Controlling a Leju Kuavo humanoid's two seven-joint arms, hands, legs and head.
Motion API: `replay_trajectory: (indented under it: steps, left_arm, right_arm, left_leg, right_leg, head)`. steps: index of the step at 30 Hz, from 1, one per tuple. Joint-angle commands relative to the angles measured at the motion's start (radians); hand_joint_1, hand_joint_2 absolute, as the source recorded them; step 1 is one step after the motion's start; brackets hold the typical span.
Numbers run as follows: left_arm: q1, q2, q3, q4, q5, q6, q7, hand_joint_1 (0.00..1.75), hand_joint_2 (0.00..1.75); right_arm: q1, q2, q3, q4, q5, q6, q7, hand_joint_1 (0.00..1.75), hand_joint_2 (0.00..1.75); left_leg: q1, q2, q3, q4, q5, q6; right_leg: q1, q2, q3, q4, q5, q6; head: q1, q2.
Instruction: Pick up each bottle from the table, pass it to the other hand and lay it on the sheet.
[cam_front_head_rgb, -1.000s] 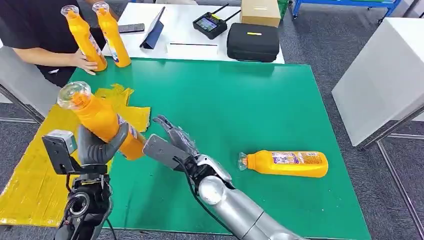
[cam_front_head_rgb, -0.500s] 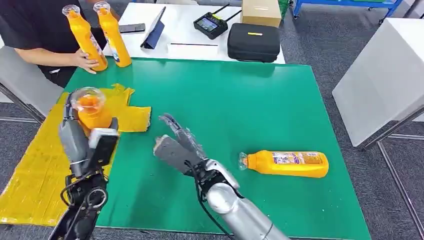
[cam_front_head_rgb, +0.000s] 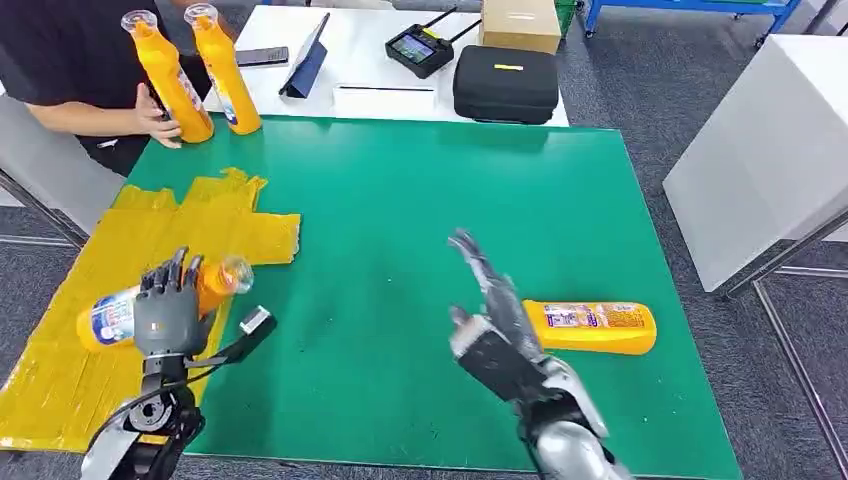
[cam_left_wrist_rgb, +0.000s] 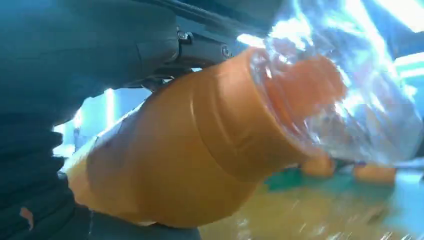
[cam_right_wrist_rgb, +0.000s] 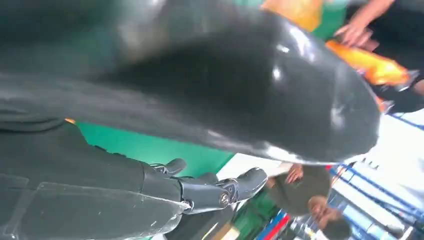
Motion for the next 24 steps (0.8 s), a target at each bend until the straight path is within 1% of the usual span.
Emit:
replay_trajectory:
  steps: [1, 2, 3, 4, 5, 6, 7, 8, 9, 10, 11, 13, 14, 15, 16, 17, 18, 19, 20, 21, 22, 24]
  left_arm:
    - [-0.058, 0.044, -0.065, 0.243, 0.0, 0.012, 0.013, 0.0, 1.75]
    - [-0.075, 0.042, -0.064, 0.287, 0.013, 0.012, 0.011, 0.0, 1.75]
    - [-0.074, 0.04, -0.061, 0.298, 0.048, 0.012, -0.042, 0.0, 0.0]
    - [-0.069, 0.044, -0.068, 0.289, 0.044, 0.012, -0.04, 0.0, 0.0]
    - [-0.064, 0.037, -0.061, 0.28, 0.082, 0.012, -0.086, 0.0, 0.0]
    - [-0.061, 0.038, -0.06, 0.277, 0.085, 0.012, -0.088, 0.0, 0.0]
    - [-0.06, 0.035, -0.06, 0.273, 0.09, 0.012, -0.093, 0.0, 0.0]
    - [-0.056, 0.03, -0.053, 0.258, 0.13, 0.012, -0.136, 0.0, 0.0]
    - [-0.056, 0.025, -0.046, 0.252, 0.156, 0.012, -0.159, 0.0, 0.0]
    - [-0.059, 0.016, -0.041, 0.236, 0.196, 0.012, -0.212, 0.0, 0.0]
    - [-0.064, 0.007, -0.032, 0.213, 0.241, 0.012, -0.261, 0.0, 0.0]
    - [-0.064, -0.006, -0.018, 0.167, 0.291, 0.012, -0.334, 0.0, 0.0]
    - [-0.068, -0.01, -0.017, 0.164, 0.302, 0.012, -0.347, 0.0, 0.0]
    - [-0.071, -0.011, -0.018, 0.167, 0.302, 0.012, -0.347, 0.0, 0.0]
    - [-0.071, -0.011, -0.018, 0.167, 0.302, 0.012, -0.347, 0.0, 0.0]
    - [-0.063, -0.023, 0.016, 0.123, 0.36, 0.012, -0.415, 0.0, 0.0]
    - [-0.058, -0.032, 0.038, 0.102, 0.39, 0.012, -0.45, 0.0, 0.0]
    - [-0.055, -0.042, 0.055, 0.089, 0.433, 0.012, -0.489, 0.0, 0.0]
    - [-0.052, -0.059, 0.082, 0.059, 0.607, 0.012, -0.604, 0.0, 0.0]
    - [-0.042, -0.05, 0.063, 0.024, 0.734, 0.011, -0.662, 0.0, 0.0]
    - [-0.018, -0.026, 0.028, -0.05, 0.821, -0.008, -0.67, 0.0, 0.0]
    - [0.058, 0.017, -0.006, -0.276, 1.073, -0.065, -0.689, 0.0, 0.0]
  right_arm:
    - [0.092, -0.105, -0.096, -0.087, 0.038, 0.004, -0.001, 0.0, 0.0]
    - [0.102, -0.121, -0.11, -0.09, 0.06, -0.003, 0.007, 0.0, 0.0]
    - [0.118, -0.14, -0.136, -0.096, 0.071, -0.008, 0.013, 0.0, 0.0]
    - [0.137, -0.157, -0.164, -0.108, 0.084, -0.012, 0.014, 0.0, 0.0]
    - [0.154, -0.186, -0.203, -0.11, 0.098, -0.016, 0.017, 0.0, 0.0]
    - [0.161, -0.193, -0.217, -0.113, 0.09, -0.015, 0.012, 0.0, 0.0]
    - [0.169, -0.205, -0.232, -0.114, 0.097, -0.013, 0.009, 0.0, 0.0]
    - [0.176, -0.21, -0.265, -0.112, 0.146, -0.014, 0.032, 0.0, 1.75]
    - [0.18, -0.216, -0.281, -0.109, 0.162, -0.012, 0.04, 0.0, 1.75]
    - [0.195, -0.237, -0.305, -0.107, 0.193, -0.012, 0.057, 0.0, 1.75]
    - [0.221, -0.253, -0.338, -0.107, 0.201, -0.012, 0.063, 0.0, 1.75]
    - [0.251, -0.252, -0.38, -0.103, 0.229, -0.001, 0.072, 0.0, 1.75]
    - [0.256, -0.252, -0.385, -0.099, 0.232, 0.001, 0.073, 0.0, 1.75]
    - [0.261, -0.252, -0.386, -0.096, 0.232, 0.0, 0.073, 0.0, 1.75]
    - [0.261, -0.252, -0.386, -0.096, 0.232, 0.0, 0.073, 0.0, 1.75]
    - [0.26, -0.25, -0.385, -0.086, 0.25, 0.016, 0.092, 0.0, 1.75]
    - [0.26, -0.253, -0.386, -0.079, 0.257, 0.02, 0.098, 0.0, 1.75]
    - [0.26, -0.259, -0.386, -0.071, 0.268, 0.023, 0.107, 0.0, 1.75]
    - [0.259, -0.283, -0.383, -0.042, 0.29, 0.032, 0.122, 0.0, 1.75]
    - [0.258, -0.308, -0.379, -0.019, 0.293, 0.034, 0.123, 0.0, 1.75]
    - [0.257, -0.332, -0.377, 0.005, 0.293, 0.033, 0.122, 0.0, 1.75]
    - [0.246, -0.38, -0.365, 0.059, 0.286, 0.049, 0.122, 0.0, 1.75]
  left_leg:
    - [-0.001, -0.003, 0.006, 0.0, -0.002, 0.001]
    - [-0.001, -0.003, 0.008, 0.001, -0.004, 0.002]
    - [0.0, -0.002, 0.003, 0.0, -0.001, 0.001]
    - [0.0, -0.003, 0.006, 0.0, -0.002, 0.002]
    - [0.0, -0.003, 0.004, 0.0, -0.001, 0.001]
    - [-0.001, -0.005, 0.006, 0.0, -0.002, 0.002]
    - [-0.001, -0.004, 0.004, 0.0, -0.001, 0.001]
    - [-0.001, -0.006, 0.008, 0.0, -0.002, 0.002]
    - [-0.001, -0.006, 0.006, 0.0, -0.002, 0.002]
    - [-0.001, -0.005, 0.008, 0.0, -0.002, 0.002]
    - [-0.001, -0.006, 0.006, 0.0, -0.001, 0.002]
    - [-0.002, -0.009, 0.006, 0.0, -0.001, 0.002]
    - [-0.002, -0.009, 0.003, 0.0, 0.0, 0.002]
    - [-0.002, -0.011, 0.005, 0.001, -0.001, 0.003]
    - [-0.002, -0.009, 0.004, 0.0, 0.0, 0.002]
    - [-0.002, -0.008, 0.005, 0.0, -0.001, 0.003]
    - [-0.002, -0.008, 0.007, 0.001, -0.002, 0.003]
    - [-0.003, -0.006, 0.004, 0.0, 0.0, 0.002]
    - [-0.003, -0.006, 0.006, 0.0, -0.002, 0.003]
    - [-0.003, -0.005, 0.006, 0.0, -0.002, 0.003]
    - [-0.003, -0.007, 0.008, 0.001, -0.003, 0.003]
    - [-0.003, -0.007, 0.009, 0.001, -0.003, 0.004]
  right_leg:
    - [0.0, -0.002, 0.006, 0.001, -0.003, -0.006]
    - [0.0, -0.002, 0.008, 0.002, -0.004, -0.007]
    - [0.0, -0.002, 0.003, 0.0, -0.001, -0.003]
    - [0.0, -0.002, 0.006, 0.0, -0.003, -0.006]
    - [0.0, -0.003, 0.004, 0.0, -0.002, -0.004]
    - [0.0, -0.005, 0.007, 0.0, -0.004, -0.005]
    - [0.0, -0.004, 0.004, 0.0, -0.002, -0.003]
    - [-0.001, -0.005, 0.008, 0.0, -0.004, -0.005]
    - [-0.001, -0.006, 0.008, 0.0, -0.004, -0.002]
    - [0.0, -0.005, 0.01, 0.0, -0.004, -0.003]
    - [-0.001, -0.005, 0.008, 0.0, -0.003, -0.001]
    - [-0.002, -0.008, 0.009, 0.0, -0.004, -0.002]
    - [-0.002, -0.008, 0.006, 0.0, -0.003, 0.0]
    - [-0.002, -0.01, 0.009, 0.0, -0.004, -0.002]
    - [-0.002, -0.008, 0.006, -0.001, -0.003, -0.001]
    - [-0.002, -0.007, 0.008, 0.0, -0.004, -0.002]
    - [-0.002, -0.006, 0.009, 0.0, -0.004, -0.003]
    - [-0.003, -0.005, 0.006, 0.0, -0.002, -0.001]
    - [-0.003, -0.005, 0.008, 0.0, -0.003, -0.002]
    - [-0.002, -0.005, 0.008, 0.0, -0.003, -0.002]
    - [-0.002, -0.006, 0.01, 0.0, -0.005, -0.004]
    - [-0.002, -0.006, 0.011, 0.0, -0.005, -0.004]
  head:
    - [0.0, 0.0]
    - [0.0, 0.0]
    - [0.0, 0.0]
    - [0.0, 0.0]
    - [0.0, 0.0]
    - [0.0, 0.0]
    - [0.0, 0.0]
    - [0.0, 0.0]
    - [0.0, 0.0]
    - [0.0, 0.0]
    - [0.0, 0.0]
    - [-0.001, 0.0]
    - [0.0, 0.0]
    - [0.0, 0.0]
    - [0.0, 0.0]
    - [0.0, 0.0]
    - [0.0, 0.0]
    - [-0.001, 0.0]
    - [0.0, 0.0]
    - [0.0, 0.0]
    - [0.0, 0.0]
    - [0.0, 0.0]
